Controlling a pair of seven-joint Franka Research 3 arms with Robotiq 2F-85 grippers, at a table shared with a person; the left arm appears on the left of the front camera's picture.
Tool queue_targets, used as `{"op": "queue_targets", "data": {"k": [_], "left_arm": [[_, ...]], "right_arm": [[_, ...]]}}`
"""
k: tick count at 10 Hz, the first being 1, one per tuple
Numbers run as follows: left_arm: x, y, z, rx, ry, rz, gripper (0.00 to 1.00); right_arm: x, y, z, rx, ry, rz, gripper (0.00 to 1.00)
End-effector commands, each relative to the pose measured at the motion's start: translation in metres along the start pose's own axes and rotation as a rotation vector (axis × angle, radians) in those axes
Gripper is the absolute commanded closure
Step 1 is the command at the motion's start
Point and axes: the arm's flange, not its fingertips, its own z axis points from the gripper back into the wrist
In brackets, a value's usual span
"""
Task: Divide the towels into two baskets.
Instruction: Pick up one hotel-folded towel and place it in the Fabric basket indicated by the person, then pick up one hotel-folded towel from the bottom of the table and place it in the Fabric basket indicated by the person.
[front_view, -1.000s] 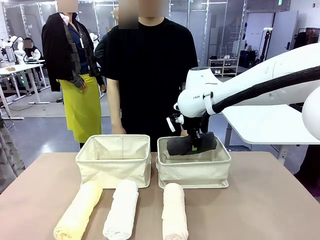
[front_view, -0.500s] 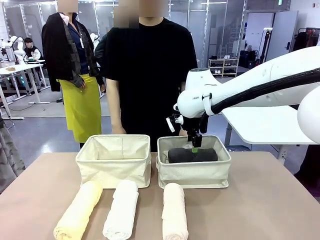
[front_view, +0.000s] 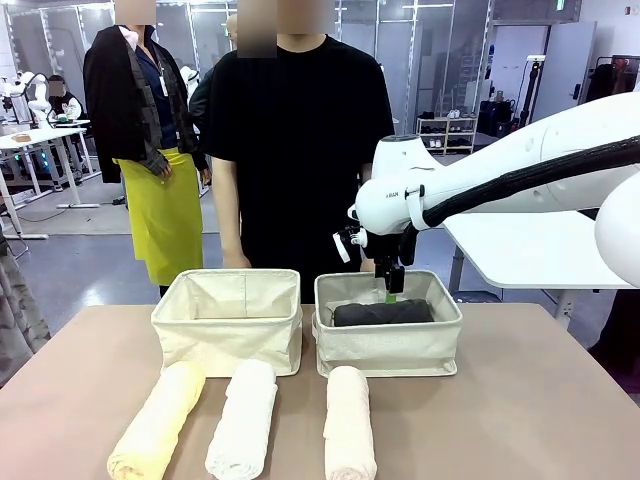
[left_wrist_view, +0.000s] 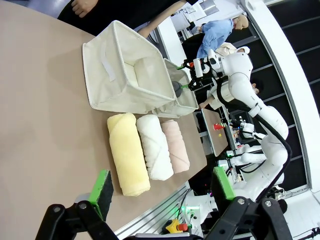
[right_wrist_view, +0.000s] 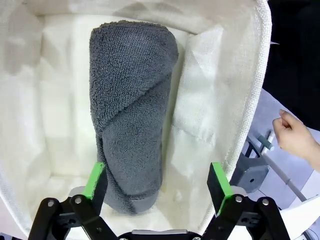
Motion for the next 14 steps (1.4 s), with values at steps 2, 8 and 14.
{"op": "queue_targets", "data": {"k": [2,8,14], "left_arm": [[0.001,-0.001,0.003,-0.022,-0.013,-0.016,0.00],[0.001,-0.001,0.003,-0.022,-0.013,-0.016,0.00],[0.001,-0.001,0.003,-0.022,-0.013,-0.016,0.00]], "right_arm": [[0.001,0.001,0.000,0.005,0.002,0.007,0.00],[0.001,0.001,0.000,0.005,0.002,0.007,0.00],[-0.016,0.079,0.081,0.022,-0.101,-0.365,0.00]]}}
